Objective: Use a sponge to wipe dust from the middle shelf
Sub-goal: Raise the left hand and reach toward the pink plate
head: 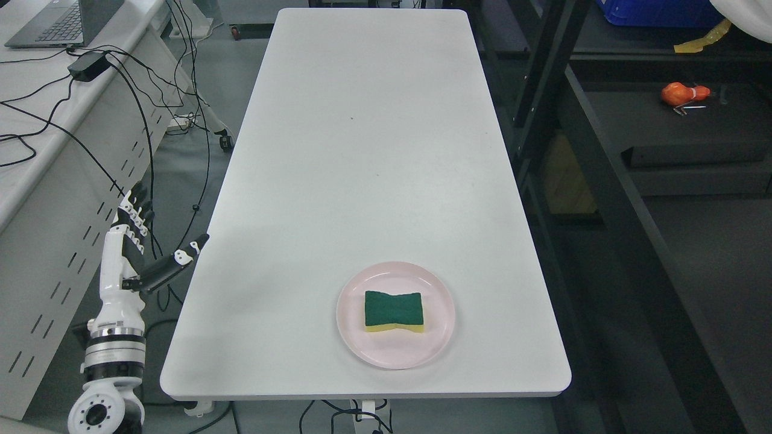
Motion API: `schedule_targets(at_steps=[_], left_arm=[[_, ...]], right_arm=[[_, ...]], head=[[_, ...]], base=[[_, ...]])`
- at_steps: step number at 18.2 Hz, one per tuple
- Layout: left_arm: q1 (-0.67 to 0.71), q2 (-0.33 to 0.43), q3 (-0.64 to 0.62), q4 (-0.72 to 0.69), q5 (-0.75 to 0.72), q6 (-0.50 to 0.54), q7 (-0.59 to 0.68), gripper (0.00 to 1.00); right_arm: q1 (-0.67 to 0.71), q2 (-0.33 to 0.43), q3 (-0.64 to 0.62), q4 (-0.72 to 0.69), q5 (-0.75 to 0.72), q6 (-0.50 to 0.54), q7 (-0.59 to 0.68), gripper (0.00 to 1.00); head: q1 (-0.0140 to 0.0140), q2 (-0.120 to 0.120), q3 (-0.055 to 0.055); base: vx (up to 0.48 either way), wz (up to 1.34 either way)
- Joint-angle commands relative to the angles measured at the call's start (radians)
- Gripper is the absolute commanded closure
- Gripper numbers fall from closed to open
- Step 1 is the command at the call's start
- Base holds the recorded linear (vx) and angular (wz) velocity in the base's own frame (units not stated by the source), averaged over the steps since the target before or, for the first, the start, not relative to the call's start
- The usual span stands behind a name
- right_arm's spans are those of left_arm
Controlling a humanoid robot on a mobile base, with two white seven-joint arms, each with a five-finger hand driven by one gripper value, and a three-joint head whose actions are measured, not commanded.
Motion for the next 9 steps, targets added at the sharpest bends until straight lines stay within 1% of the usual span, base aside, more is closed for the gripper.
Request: schedule_targets(at_steps=[1, 5, 7, 9], left_arm=[[0.001, 0.030, -0.008, 0.003, 0.031, 0.001, -0.007, 0.01], [-0.008, 0.039, -0.006, 0.006, 0.029, -0.008, -0.049, 0.01], [-0.031, 0.096, -0.008, 0.032, 0.028, -0.022, -0.130, 0.01], [-0.099, 0.195, -0.025, 0.079, -0.012, -0.071, -0.219, 0.02]], right_arm=[[0.000, -0.017, 0.000, -0.017, 0.000, 0.000, 0.001, 0.00], [0.000, -0.017, 0.000, -0.017, 0.000, 0.000, 0.001, 0.00], [0.000, -0.017, 0.000, -0.017, 0.000, 0.000, 0.001, 0.00], [0.000, -0.017, 0.000, -0.017, 0.000, 0.000, 0.001, 0.00]], head=[[0.0000, 0.000, 0.000], [0.0000, 0.000, 0.000], [0.0000, 0.000, 0.000], [0.0000, 0.000, 0.000]], base=[[0.020, 0.01], [0.000, 0.00], [0.000, 0.00], [0.000, 0.00]])
